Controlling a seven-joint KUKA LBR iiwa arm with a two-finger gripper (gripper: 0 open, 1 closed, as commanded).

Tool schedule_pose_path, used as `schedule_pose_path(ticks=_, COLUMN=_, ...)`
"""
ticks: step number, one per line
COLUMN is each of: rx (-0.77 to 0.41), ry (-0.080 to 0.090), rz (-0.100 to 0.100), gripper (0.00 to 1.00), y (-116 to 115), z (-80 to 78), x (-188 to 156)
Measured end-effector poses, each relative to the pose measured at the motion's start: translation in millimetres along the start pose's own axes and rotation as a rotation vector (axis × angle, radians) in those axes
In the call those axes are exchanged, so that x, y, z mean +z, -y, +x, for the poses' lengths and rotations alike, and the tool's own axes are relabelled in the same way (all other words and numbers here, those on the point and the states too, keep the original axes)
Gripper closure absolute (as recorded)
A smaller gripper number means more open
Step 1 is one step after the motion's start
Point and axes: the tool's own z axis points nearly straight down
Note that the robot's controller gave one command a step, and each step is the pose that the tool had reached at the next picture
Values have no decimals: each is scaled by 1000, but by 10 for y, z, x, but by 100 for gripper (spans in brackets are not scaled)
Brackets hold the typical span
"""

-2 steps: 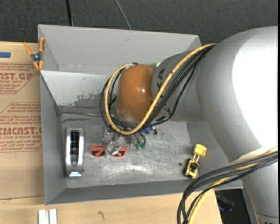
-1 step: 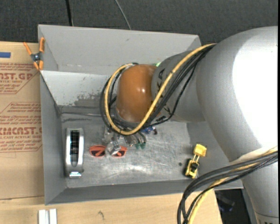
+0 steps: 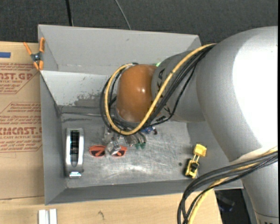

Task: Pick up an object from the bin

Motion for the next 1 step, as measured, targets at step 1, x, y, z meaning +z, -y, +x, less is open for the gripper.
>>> schedule_pose_path(ticks=1, rx=0, ry=0, rz=0, gripper=100, y=1, z=0, x=0)
